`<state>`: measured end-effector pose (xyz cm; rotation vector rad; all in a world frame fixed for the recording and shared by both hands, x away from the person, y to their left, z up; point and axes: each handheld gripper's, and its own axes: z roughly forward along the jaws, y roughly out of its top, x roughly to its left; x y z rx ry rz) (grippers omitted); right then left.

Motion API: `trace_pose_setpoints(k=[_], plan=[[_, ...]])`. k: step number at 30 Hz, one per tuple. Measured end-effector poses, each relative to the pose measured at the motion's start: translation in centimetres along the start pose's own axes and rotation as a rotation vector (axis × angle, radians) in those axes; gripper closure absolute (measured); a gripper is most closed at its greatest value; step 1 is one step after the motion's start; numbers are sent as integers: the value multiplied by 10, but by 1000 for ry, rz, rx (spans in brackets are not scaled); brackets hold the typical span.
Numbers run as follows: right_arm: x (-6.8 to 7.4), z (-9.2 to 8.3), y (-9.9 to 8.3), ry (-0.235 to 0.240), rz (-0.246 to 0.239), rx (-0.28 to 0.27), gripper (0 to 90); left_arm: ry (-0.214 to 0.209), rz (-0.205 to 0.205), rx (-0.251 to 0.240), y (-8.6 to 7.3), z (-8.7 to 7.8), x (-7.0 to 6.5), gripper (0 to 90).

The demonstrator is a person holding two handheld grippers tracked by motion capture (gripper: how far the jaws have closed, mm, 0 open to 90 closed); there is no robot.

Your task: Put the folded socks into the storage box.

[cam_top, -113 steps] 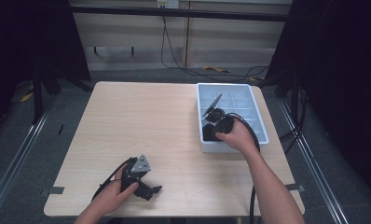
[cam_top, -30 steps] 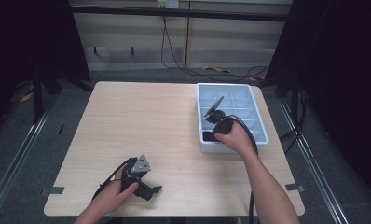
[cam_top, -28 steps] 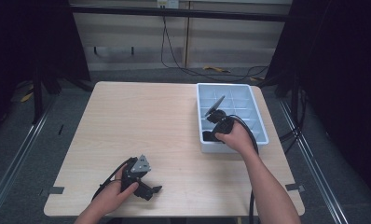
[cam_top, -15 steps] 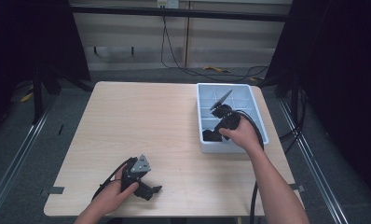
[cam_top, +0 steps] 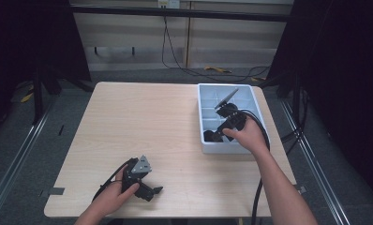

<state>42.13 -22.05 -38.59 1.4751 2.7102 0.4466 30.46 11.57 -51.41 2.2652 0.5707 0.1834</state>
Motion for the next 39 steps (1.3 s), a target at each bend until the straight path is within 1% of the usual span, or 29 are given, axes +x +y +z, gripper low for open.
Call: trace_pose_setpoints(k=[1,2,3,4,9,11,13,17,22,25,27,29,30,31,35,36,39], plan=[[0,-2,-2,4,-5,-6,337,-1,2,2,0,0,0,0],[1,-3,-3,-3,-8,-7,333,1,0,1,0,0,0,0],[1,-4,-4,-10,-22,-12,329,0,0,2,0,0,0,0],[3,-6,-6,-16,-22,-8,325,-1,3,3,0,0,0,0],[7,-12,-16,-17,-39,-22,315,0,3,2,0,0,0,0],[8,-13,-21,-17,-43,-26,315,0,1,4,0,0,0,0],[8,-13,-25,-12,-46,-23,315,-2,0,2,0,0,0,0],[8,-14,-32,-17,-51,-14,303,-1,-3,3,0,0,0,0],[8,-19,-37,-15,-50,-25,301,-2,0,4,0,0,0,0],[10,-23,-40,-12,-53,-26,301,-1,0,3,0,0,0,0],[12,-25,-42,-19,-60,-28,301,-1,0,5,0,0,0,0],[14,-27,-43,-22,-64,-20,296,-2,5,9,0,-1,0,0],[16,-27,-44,-26,-61,-18,294,-1,-1,2,0,0,0,0],[17,-28,-45,-25,-67,-15,294,-1,6,9,0,-1,0,0],[20,-29,-47,-36,-78,7,288,-1,0,3,0,0,0,0],[21,-29,-48,-39,-83,6,288,-2,5,7,0,0,0,0],[21,-29,-50,-30,-75,5,287,-2,4,6,0,0,0,0]])
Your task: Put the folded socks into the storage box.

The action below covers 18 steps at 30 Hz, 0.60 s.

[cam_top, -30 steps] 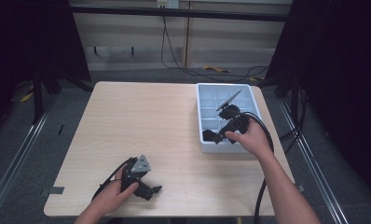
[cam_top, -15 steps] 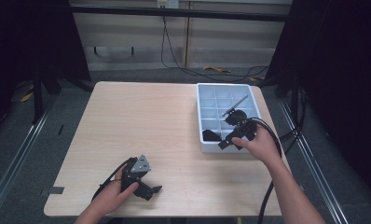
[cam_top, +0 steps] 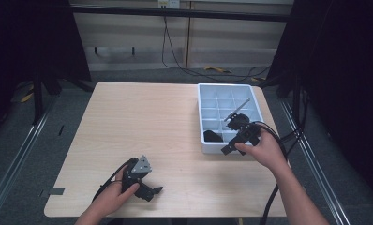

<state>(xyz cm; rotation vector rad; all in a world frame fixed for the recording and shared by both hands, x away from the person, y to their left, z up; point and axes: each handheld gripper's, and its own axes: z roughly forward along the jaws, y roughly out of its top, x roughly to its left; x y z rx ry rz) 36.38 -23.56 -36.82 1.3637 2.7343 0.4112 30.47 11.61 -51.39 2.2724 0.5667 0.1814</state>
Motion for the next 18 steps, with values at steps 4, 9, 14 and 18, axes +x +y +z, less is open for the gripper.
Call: trace_pose_setpoints(k=[4,9,14,18], plan=[[2,1,-3,-8,-3,4,284,1,-4,-3,0,0,0,0],[1,3,-9,-12,-3,-7,272,0,2,1,0,0,0,0],[-1,4,-16,-7,-3,-30,271,0,1,1,0,0,0,0],[-3,6,-22,1,7,-30,271,0,0,0,0,0,0,0]])
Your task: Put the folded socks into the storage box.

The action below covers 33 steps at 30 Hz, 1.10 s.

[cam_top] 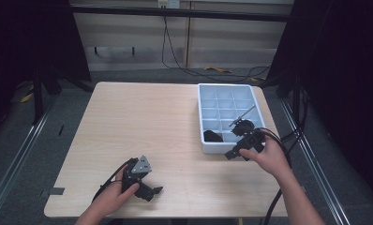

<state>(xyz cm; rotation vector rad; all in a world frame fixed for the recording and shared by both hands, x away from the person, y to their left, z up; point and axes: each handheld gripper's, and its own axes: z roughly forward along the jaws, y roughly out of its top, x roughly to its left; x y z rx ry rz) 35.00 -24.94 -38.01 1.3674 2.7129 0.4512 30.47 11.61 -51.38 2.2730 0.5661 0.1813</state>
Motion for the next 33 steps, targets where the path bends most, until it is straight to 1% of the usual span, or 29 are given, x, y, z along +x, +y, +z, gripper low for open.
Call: trace_pose_setpoints(k=[1,2,3,6,7,8,9,10,11,12,14,15,17,18,22,28,29,30,31,32,33], plan=[[0,1,-2,3,6,0,269,1,-4,-3,0,0,0,0],[-2,1,-3,2,0,-6,269,1,0,2,0,0,0,0],[-2,1,-4,5,9,-2,269,1,2,2,0,0,0,0],[-3,2,-9,7,10,-4,263,0,0,0,0,0,0,0],[-3,3,-10,4,21,-6,263,0,3,3,0,0,0,0],[-4,3,-11,7,12,-13,263,2,-4,-3,0,0,0,0],[-4,3,-12,12,21,-12,263,0,1,1,0,0,0,0],[-5,4,-14,11,19,-15,262,0,3,2,0,0,0,0],[-5,4,-15,10,17,-17,263,1,-4,-4,0,0,0,0],[-5,5,-16,10,21,-15,263,0,2,1,0,0,0,0],[-4,5,-19,11,25,-18,262,1,1,0,0,0,0,0],[-4,5,-21,10,21,-31,262,1,1,0,0,0,0,0],[-4,6,-23,14,26,-32,263,1,-5,-4,0,0,0,0],[-5,7,-24,13,24,-33,262,0,2,0,0,0,0,0],[-6,9,-30,14,25,-36,262,1,-4,-4,0,0,0,0],[-8,11,-39,19,36,-38,262,1,1,2,0,0,0,0],[-8,11,-41,18,38,-41,262,1,-4,-3,0,0,0,0],[-8,11,-43,20,38,-42,262,1,2,3,0,0,0,0],[-8,12,-45,17,38,-47,263,1,-5,-4,0,0,0,0],[-9,12,-47,21,36,-49,262,0,2,1,0,0,0,0],[-9,13,-48,20,42,-48,263,1,-4,-3,0,0,0,0]])
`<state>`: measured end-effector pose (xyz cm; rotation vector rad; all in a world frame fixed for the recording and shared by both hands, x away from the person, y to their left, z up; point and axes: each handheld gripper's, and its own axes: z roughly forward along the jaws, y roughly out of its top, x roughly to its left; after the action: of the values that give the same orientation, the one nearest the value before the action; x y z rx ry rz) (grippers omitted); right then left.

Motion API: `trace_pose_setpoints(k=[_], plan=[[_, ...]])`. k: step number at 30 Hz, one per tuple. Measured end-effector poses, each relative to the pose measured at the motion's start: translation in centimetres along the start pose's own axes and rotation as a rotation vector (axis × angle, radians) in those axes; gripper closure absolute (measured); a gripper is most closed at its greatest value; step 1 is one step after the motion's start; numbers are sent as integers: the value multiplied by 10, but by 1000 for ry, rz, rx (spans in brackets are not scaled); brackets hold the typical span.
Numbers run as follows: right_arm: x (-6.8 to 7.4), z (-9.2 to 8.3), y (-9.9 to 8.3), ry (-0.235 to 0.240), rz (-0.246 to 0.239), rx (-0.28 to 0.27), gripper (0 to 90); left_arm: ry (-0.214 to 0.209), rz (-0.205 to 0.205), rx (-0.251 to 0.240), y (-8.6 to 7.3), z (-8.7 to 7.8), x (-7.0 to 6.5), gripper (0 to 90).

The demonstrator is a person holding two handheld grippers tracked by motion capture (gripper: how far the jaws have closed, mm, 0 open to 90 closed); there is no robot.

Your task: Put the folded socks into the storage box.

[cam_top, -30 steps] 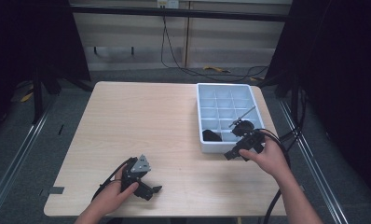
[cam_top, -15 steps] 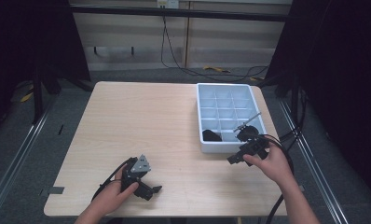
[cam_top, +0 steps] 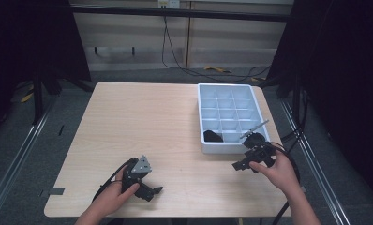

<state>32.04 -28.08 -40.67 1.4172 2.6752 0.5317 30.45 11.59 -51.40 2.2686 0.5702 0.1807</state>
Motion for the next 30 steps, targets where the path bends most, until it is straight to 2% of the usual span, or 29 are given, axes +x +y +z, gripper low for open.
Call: trace_pose_setpoints(k=[15,18,30], plan=[[-8,8,-25,-7,26,-41,262,-1,4,3,0,0,0,0],[-9,11,-30,-4,44,-46,262,0,0,-1,0,0,0,0],[-15,19,-49,-28,44,-75,262,-1,4,3,0,0,0,0]])
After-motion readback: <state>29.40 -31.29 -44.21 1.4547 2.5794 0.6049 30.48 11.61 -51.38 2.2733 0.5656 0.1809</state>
